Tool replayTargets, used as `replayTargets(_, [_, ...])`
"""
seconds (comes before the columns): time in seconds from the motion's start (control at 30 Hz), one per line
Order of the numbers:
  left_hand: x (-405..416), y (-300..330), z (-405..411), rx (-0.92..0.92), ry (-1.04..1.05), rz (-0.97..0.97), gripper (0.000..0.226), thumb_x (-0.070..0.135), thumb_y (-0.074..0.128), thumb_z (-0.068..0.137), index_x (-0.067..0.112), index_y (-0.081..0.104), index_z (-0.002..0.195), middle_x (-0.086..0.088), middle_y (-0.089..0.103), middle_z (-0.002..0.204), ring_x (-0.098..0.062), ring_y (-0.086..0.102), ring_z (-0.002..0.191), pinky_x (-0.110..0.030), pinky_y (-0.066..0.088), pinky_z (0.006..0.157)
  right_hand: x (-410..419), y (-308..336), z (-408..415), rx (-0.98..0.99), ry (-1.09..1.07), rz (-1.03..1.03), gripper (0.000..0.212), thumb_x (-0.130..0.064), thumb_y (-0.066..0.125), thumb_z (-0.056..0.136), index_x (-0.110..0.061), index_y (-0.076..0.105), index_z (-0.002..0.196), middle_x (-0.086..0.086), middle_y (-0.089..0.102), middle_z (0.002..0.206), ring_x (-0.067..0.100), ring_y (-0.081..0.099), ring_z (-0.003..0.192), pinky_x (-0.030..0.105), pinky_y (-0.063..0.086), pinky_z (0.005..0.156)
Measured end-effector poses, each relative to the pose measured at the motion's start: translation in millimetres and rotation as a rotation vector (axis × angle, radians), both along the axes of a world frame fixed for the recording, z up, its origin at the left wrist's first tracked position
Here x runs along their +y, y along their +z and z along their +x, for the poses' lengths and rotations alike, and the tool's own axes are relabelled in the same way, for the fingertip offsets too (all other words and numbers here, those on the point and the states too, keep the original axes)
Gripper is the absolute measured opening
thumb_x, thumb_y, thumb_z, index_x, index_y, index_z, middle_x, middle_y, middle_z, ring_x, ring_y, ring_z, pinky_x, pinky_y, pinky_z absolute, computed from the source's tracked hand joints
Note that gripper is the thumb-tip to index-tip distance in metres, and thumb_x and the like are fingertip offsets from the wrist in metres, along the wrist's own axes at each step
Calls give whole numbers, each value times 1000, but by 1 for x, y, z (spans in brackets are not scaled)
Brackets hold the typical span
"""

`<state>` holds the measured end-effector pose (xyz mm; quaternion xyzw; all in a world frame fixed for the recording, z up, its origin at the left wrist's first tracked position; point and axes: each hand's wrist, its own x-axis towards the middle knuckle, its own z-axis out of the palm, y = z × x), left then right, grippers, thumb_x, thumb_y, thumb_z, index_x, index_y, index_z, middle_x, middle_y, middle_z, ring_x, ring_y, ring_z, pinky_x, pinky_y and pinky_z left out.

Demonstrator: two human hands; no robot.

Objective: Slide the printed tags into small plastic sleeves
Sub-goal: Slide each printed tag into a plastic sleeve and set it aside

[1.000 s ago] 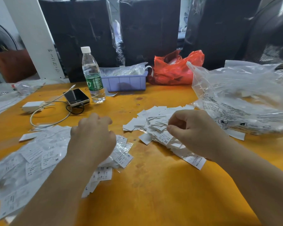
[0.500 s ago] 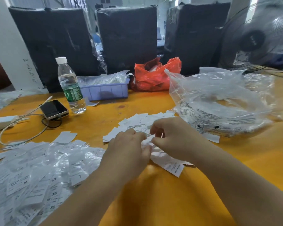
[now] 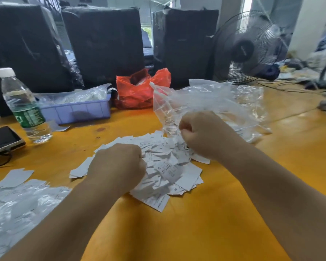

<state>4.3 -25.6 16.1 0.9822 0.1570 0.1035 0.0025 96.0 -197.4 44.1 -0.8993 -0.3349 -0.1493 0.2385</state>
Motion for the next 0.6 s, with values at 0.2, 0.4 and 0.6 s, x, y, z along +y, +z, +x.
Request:
replayTargets(0.2, [-16,-2,10,-165,-125,49,11,33,49,87,27,46,78,7,51,84,-18,48,80,-31,32,62,-21,-2,37,-14,-228,2,28,-2,40,88,-7,63,104,12,63,99,28,59,86,39,54,74])
replayTargets(0.4, [-24,-12,12,-316,-181,-70,10,29,57,83,25,49,78,6,56,70,-19,51,68,-27,33,51,-21,-14,64,166,-330,-284,30,6,44,84,-11,40,60,5,43,61,17,42,50,25,26,44])
replayTargets(0.6, [-39,-11,18,-468,-319,-83,5,14,60,83,17,56,80,-1,56,59,-27,49,52,-28,36,45,-12,-34,68,228,-317,-401,17,-4,48,86,-12,48,71,4,51,75,23,51,68,28,38,59])
